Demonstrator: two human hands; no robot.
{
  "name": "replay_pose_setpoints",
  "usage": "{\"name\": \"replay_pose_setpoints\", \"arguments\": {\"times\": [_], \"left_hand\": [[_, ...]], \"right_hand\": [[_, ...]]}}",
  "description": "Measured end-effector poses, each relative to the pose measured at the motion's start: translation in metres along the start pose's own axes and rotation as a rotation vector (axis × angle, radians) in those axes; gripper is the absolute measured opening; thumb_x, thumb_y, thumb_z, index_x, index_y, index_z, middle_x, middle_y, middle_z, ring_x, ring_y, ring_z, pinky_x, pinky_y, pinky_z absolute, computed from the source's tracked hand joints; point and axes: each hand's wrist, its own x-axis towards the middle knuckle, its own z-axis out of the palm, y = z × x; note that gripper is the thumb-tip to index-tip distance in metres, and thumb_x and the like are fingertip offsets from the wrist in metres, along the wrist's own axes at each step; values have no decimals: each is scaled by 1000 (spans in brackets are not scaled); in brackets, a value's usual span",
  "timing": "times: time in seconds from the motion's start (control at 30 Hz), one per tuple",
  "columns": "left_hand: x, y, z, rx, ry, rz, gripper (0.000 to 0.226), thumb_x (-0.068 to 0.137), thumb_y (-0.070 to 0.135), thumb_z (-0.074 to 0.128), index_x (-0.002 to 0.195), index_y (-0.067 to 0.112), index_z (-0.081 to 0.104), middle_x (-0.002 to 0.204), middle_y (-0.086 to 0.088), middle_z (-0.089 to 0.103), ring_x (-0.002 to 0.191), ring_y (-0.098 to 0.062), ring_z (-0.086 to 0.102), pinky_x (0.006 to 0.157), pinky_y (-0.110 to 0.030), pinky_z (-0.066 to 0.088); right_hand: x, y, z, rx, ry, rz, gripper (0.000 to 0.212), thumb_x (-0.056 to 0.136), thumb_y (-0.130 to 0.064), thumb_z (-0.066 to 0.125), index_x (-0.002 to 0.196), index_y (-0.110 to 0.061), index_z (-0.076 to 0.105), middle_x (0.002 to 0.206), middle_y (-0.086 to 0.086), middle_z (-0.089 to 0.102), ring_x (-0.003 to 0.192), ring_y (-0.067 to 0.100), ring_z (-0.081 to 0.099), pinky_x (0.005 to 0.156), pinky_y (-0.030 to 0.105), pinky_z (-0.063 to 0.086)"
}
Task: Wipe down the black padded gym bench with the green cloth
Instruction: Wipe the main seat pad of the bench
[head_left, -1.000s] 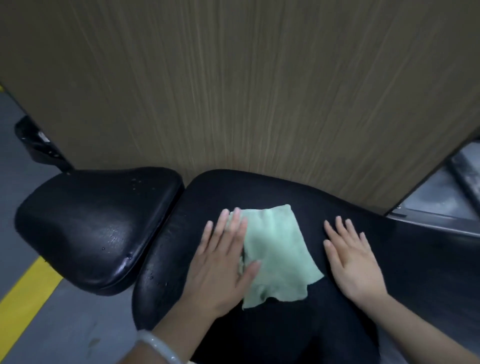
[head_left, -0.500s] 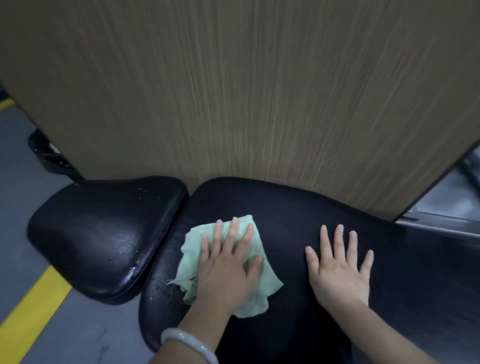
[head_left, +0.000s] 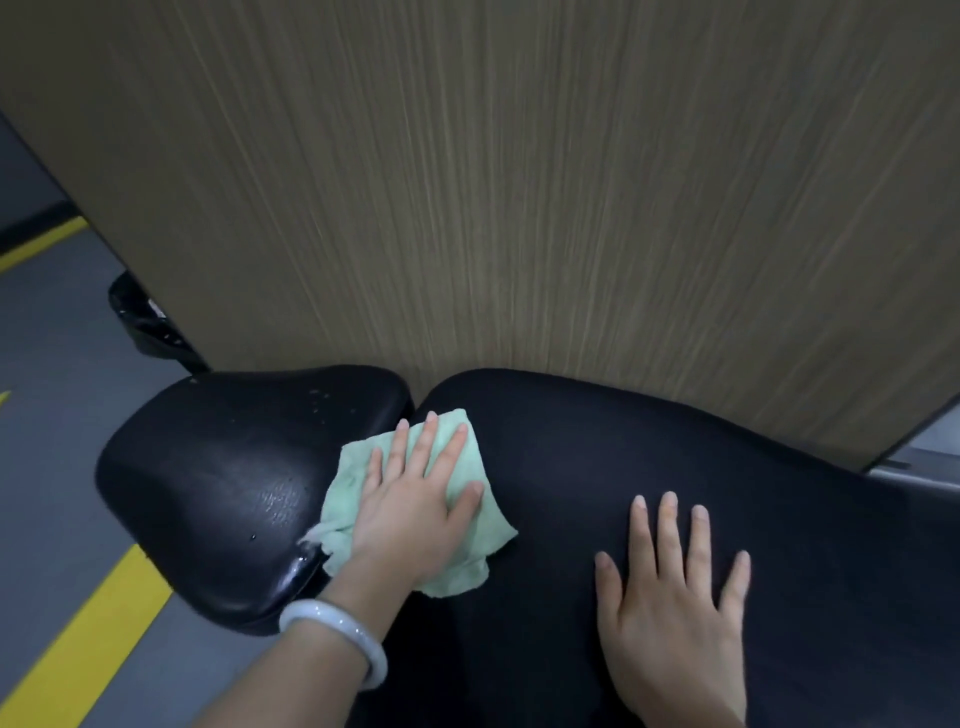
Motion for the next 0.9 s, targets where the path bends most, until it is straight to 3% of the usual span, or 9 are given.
{"name": "replay_pose_setpoints", "arguments": {"times": [0.1,0.2,0.3,0.37,0.47,0.57,0.63,0.73,0.9], "left_hand": [[25,-2,0,4,-9,43,72,76,67,-10,145,44,-17,157,13,-21,144,-14,-21,119,-39,-6],[48,-1,-3,2,-35,76,62,93,60,9,149,42,-10,157,13,-19,144,-13,-21,119,-39,-5],[64,0,-6,-4,-49,106,59,97,56,16,149,42,-9,158,12,-19,144,-14,-20,119,-39,-5],[66,-1,-8,-6,-61,113,58,98,55,15,148,42,-11,157,13,-21,144,-15,-21,119,-41,-5],[51,2,-6,-11,-68,101,58,96,55,8,147,42,-14,156,14,-24,143,-18,-25,118,-46,-5],[21,0,-4,-17,-78,100,65,82,63,-7,143,44,-21,155,14,-27,142,-20,-27,117,-51,-6],[-6,-3,0,49,-30,130,67,84,65,-1,148,43,-7,160,9,-8,147,-27,-8,115,-53,3],[-39,-4,6,82,-10,183,60,89,56,31,143,30,39,151,-1,38,137,-35,35,101,-56,20],[-28,2,8,117,-22,208,59,89,56,34,141,30,42,150,-1,39,136,-35,36,101,-56,19]], "right_hand": [[2,1,5,-1,14,-3,75,97,-54,7,137,-10,52,145,14,45,138,32,31,111,59,14],[4,1,8,0,53,-10,74,97,-54,7,136,-10,51,143,15,48,138,31,30,110,60,16],[5,-1,11,13,112,-7,67,97,-54,9,139,-15,42,144,14,46,147,19,12,113,56,11],[6,-3,11,19,125,-5,65,97,-55,8,139,-17,40,144,14,47,147,18,11,114,54,9],[8,0,11,-5,111,-8,69,97,-55,7,138,-15,46,141,15,50,137,31,29,112,54,11],[8,0,7,-83,95,-3,66,97,-52,16,136,-15,53,143,12,48,135,31,30,111,50,6],[7,-1,4,-124,82,-2,61,93,-50,26,138,-17,51,145,9,43,136,30,30,111,49,6],[7,1,3,-152,66,-12,61,97,-49,18,140,-16,47,145,11,45,136,32,30,112,50,6],[11,7,9,-171,41,-61,68,99,-53,9,140,-11,45,144,16,45,136,36,32,110,54,10]]}}
